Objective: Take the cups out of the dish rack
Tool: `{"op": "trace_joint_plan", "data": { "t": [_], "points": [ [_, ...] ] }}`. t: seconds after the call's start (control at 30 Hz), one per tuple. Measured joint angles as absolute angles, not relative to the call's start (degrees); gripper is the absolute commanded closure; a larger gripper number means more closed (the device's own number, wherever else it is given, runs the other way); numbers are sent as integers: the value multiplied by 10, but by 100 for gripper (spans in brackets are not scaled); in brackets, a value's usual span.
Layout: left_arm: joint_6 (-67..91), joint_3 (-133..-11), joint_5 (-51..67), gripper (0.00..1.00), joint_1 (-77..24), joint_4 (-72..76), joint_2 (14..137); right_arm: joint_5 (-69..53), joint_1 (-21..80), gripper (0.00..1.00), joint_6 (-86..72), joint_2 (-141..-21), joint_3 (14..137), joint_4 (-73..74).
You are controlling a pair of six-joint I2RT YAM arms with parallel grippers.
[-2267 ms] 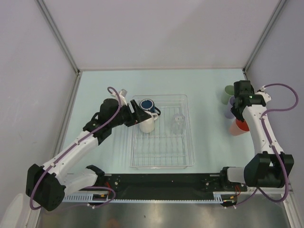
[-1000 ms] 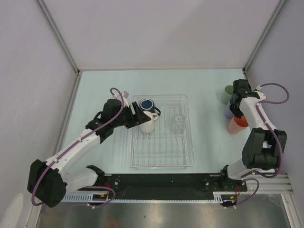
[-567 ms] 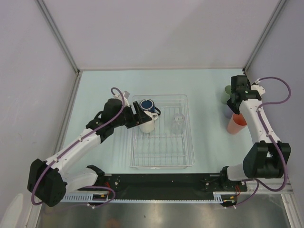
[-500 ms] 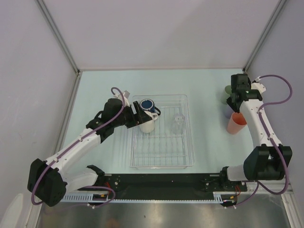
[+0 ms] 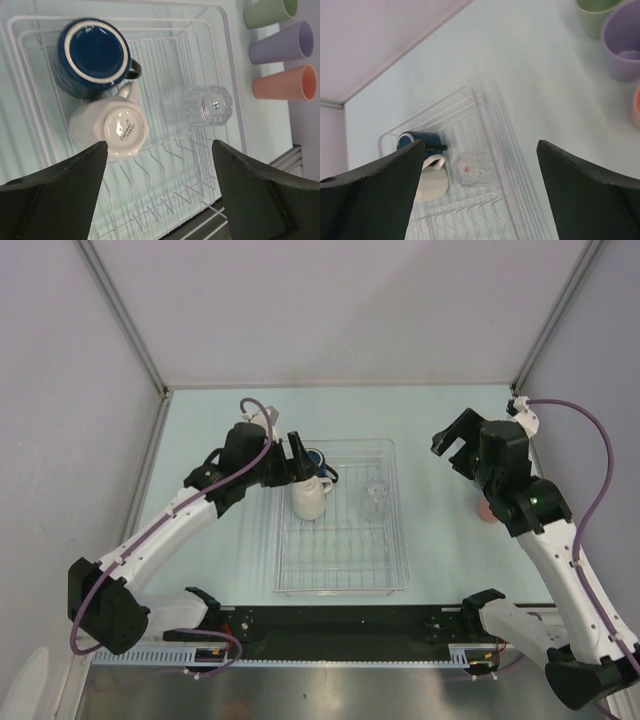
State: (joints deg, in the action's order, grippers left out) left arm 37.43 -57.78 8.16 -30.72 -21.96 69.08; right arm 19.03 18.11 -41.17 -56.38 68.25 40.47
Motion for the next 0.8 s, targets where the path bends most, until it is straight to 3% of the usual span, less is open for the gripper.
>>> {"op": "trace_joint_plan", "data": {
  "t": [0.23,0.43,0.8],
  "points": [
    [328,-656,-31,6,-312,-276,751,166,276,0,-377,-575,679,344],
    [305,-682,-107,7,-328,-305,793,205,411,0,-349,-584,584,286],
    [282,-777,-178,7,-464,-315,866,243,450,0,-339,-562,581,289]
  ]
}}
